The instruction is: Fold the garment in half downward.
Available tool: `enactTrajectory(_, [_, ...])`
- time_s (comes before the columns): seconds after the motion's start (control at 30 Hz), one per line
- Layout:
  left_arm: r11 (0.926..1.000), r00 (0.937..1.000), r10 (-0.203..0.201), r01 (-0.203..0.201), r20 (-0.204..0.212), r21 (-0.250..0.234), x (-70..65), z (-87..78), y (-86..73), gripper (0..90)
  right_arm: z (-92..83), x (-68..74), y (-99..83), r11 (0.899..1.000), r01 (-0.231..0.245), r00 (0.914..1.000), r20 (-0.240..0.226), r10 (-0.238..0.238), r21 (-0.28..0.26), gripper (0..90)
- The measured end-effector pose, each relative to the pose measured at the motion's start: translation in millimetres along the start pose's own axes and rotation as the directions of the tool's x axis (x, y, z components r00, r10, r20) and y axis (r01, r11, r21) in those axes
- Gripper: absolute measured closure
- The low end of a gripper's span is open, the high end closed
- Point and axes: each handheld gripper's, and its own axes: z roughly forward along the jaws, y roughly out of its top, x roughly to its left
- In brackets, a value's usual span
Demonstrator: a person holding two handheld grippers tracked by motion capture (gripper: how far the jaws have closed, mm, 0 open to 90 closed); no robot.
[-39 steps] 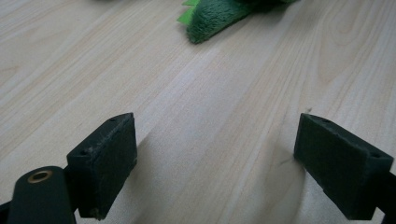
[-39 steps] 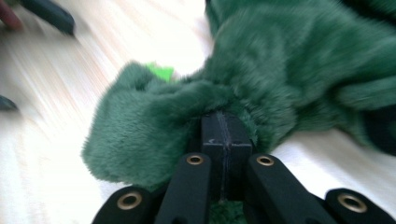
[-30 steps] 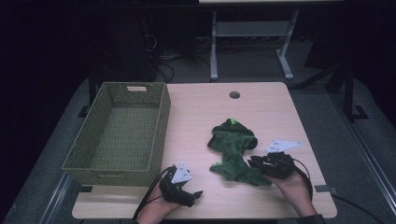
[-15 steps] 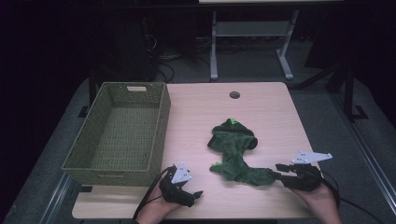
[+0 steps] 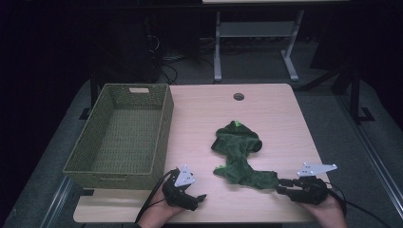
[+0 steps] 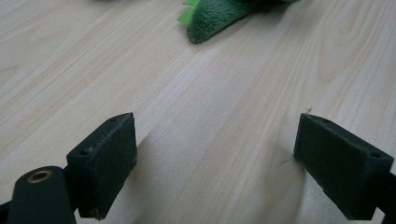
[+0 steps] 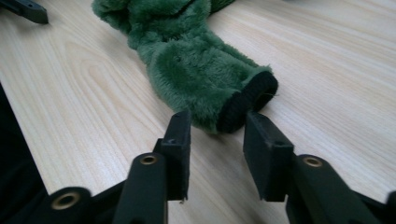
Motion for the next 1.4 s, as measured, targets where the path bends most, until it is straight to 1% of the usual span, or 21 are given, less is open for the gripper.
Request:
enactTrajectory(0.03, [1.0, 1.0, 0.0, 0.0, 0.0, 0.0, 0.0, 0.0, 0.0, 12.6, 1.2, -0.6, -0.2, 1.0, 0.006, 1.0, -0.004, -0.006, 0.001, 66.9])
enactTrajectory(0.07, [1.0, 1.0, 0.0, 0.0, 0.0, 0.0, 0.0, 0.0, 0.0, 12.5, 1.9, -0.4, -0.2, 1.0, 0.001, 1.0, -0.009, -0.001, 0.009, 70.0])
enactTrajectory(0.17, [1.0, 1.0, 0.0, 0.0, 0.0, 0.0, 0.0, 0.0, 0.0, 12.5, 3.0, -0.6, -0.1, 1.0, 0.006, 0.9999, -0.011, -0.006, 0.017, 80.3])
enactTrajectory(0.27, [1.0, 1.0, 0.0, 0.0, 0.0, 0.0, 0.0, 0.0, 0.0, 12.6, 3.0, 0.6, 0.9, 1.0, 0.013, 0.9998, -0.014, -0.013, 0.023, 85.5])
enactTrajectory(0.37, [1.0, 1.0, 0.0, 0.0, 0.0, 0.0, 0.0, 0.0, 0.0, 12.6, 3.0, 0.8, 1.3, 0.999, 0.028, 0.9995, -0.012, -0.027, 0.026, 86.0])
enactTrajectory(0.5, [1.0, 1.0, 0.0, 0.0, 0.0, 0.0, 0.0, 0.0, 0.0, 12.6, -1.8, 2.3, 4.3, 0.999, 0.039, 0.9992, -0.011, -0.039, 0.006, 86.5])
enactTrajectory(0.57, [1.0, 1.0, 0.0, 0.0, 0.0, 0.0, 0.1, 0.0, 0.0, 12.5, -3.4, 3.4, 6.9, 0.998, 0.059, 0.9982, -0.009, -0.059, -0.02, 86.8])
enactTrajectory(0.6, [1.0, 1.0, 0.0, 0.0, 0.001, 0.0, 0.0, 0.1, 0.1, 12.5, -4.7, 5.4, 9.2, 0.998, 0.056, 0.9983, -0.013, -0.057, -0.023, 86.8])
enactTrajectory(0.63, [1.0, 1.0, -0.001, 0.001, 0.001, 0.0, 0.0, 0.2, 0.1, 12.5, -5.1, 6.1, 11.2, 0.997, 0.074, 0.9971, -0.014, -0.074, -0.036, 87.0])
enactTrajectory(0.67, [1.0, 1.0, -0.001, 0.001, 0.001, 0.0, 0.0, 0.2, 0.1, 12.5, -6.6, 8.1, 13.9, 0.997, 0.071, 0.9973, -0.016, -0.072, -0.038, 87.0])
enactTrajectory(0.7, [1.0, 1.0, -0.001, 0.001, 0.001, -0.001, 0.0, 0.2, 0.1, 12.5, -7.2, 8.5, 16.1, 0.995, 0.086, 0.9961, -0.014, -0.087, -0.053, 87.1])
enactTrajectory(0.83, [1.0, 1.0, -0.002, 0.002, 0.001, -0.001, 0.0, 0.3, 0.2, 12.5, -11.6, 10.9, 26.9, 0.99, 0.104, 0.9939, -0.029, -0.107, -0.094, 87.4])
enactTrajectory(0.97, [1.0, 1.0, -0.002, 0.002, 0.001, -0.001, 0.0, 0.4, 0.3, 12.6, -13.8, 14.5, 38.7, 0.983, 0.123, 0.9902, -0.05, -0.131, -0.133, 87.4])
enactTrajectory(1.1, [1.0, 1.0, -0.002, 0.002, 0.0, -0.001, 0.0, 0.5, 0.4, 12.5, -10.3, 20.5, 51.2, 0.976, 0.159, 0.9822, -0.076, -0.172, -0.151, 87.4])
enactTrajectory(1.3, [1.0, 1.0, -0.005, 0.005, 0.0, -0.003, -0.2, 0.7, 0.3, 12.5, 0.0, 31.6, 68.4, 0.962, 0.229, 0.9619, -0.116, -0.248, -0.151, 87.3])
enactTrajectory(1.37, [1.0, 1.0, -0.006, 0.006, 0.0, -0.003, -0.2, 0.7, 0.4, 12.6, 4.3, 35.1, 74.3, 0.959, 0.243, 0.9567, -0.127, -0.262, -0.146, 87.3])
enactTrajectory(1.4, [1.0, 1.0, -0.005, 0.005, 0.0, -0.004, -0.2, 0.7, 0.4, 12.5, 6.6, 35.9, 77.4, 0.956, 0.256, 0.9524, -0.133, -0.274, -0.141, 87.3])
